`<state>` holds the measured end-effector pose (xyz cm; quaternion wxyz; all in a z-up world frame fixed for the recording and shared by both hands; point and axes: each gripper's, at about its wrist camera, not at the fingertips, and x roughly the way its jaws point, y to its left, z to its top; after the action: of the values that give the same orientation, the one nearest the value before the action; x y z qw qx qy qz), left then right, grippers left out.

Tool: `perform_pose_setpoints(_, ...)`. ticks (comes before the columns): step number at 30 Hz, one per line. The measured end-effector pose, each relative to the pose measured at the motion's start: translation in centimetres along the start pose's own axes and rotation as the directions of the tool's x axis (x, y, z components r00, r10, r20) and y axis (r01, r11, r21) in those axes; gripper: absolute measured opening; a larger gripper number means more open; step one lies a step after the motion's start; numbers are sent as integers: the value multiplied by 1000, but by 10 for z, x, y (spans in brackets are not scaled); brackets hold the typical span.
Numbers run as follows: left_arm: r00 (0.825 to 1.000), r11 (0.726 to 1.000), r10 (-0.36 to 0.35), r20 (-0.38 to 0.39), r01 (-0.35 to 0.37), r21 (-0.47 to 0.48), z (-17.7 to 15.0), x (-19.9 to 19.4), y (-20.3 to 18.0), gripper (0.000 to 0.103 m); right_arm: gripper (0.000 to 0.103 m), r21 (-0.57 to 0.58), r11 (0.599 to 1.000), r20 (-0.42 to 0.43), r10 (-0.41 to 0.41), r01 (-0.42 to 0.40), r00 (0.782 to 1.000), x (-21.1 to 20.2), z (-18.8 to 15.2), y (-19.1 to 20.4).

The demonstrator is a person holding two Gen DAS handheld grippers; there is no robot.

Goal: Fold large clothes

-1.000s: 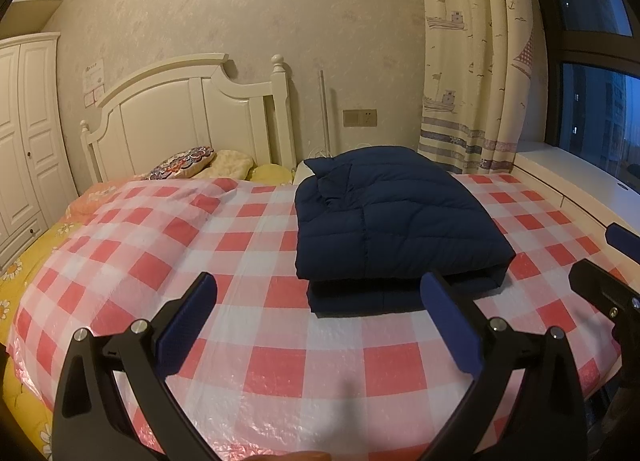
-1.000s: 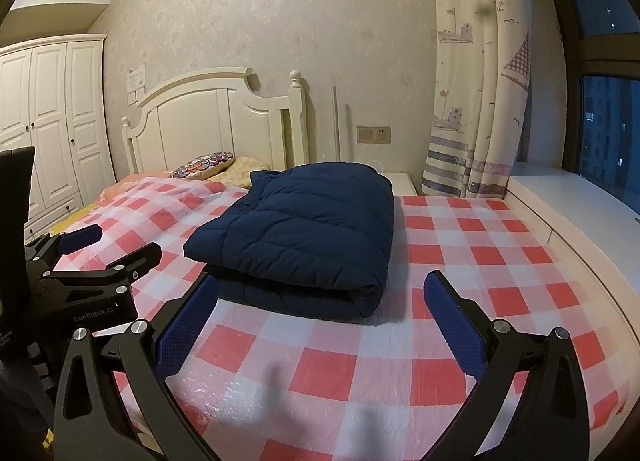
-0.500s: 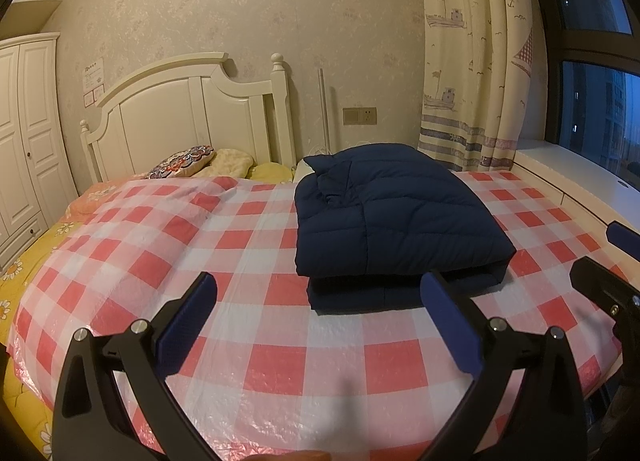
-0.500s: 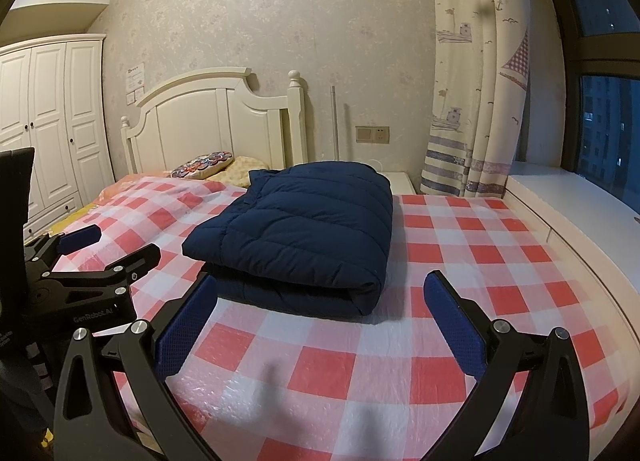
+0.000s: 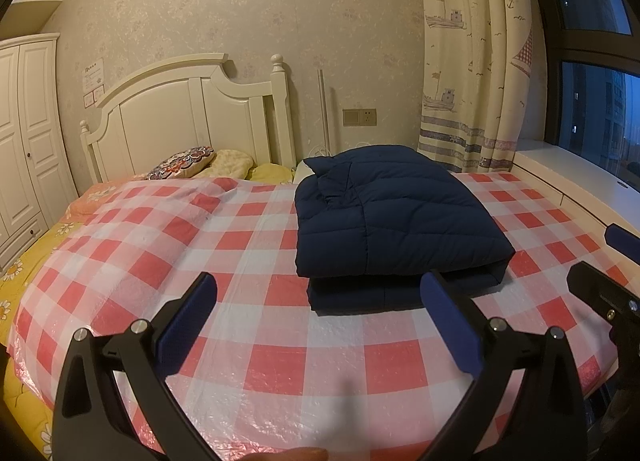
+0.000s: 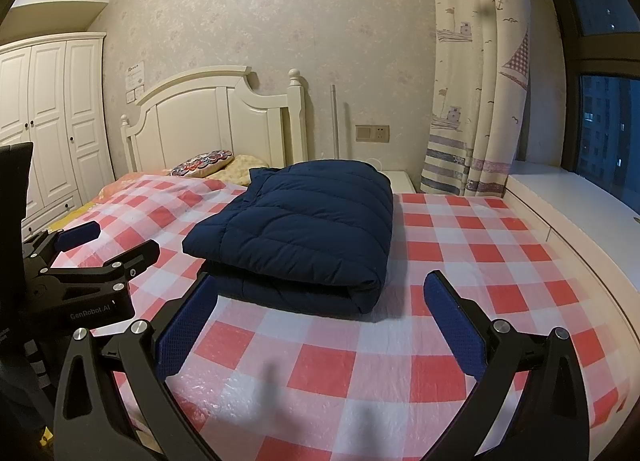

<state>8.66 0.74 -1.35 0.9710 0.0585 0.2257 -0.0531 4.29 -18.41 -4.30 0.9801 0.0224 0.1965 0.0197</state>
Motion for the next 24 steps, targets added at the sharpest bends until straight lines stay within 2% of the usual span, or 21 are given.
perform_pose_setpoints(20,1000,1000,-6,13,6,13,1,-4,0,101,99,-1,1000,1,-11,11,1000,-2,-1,-3)
perform_pose_setpoints(24,999,1000,-28,16,28,9,-2,-3,-2,101,99,5,1000,-13,-13,13,1000,3,-3,-7)
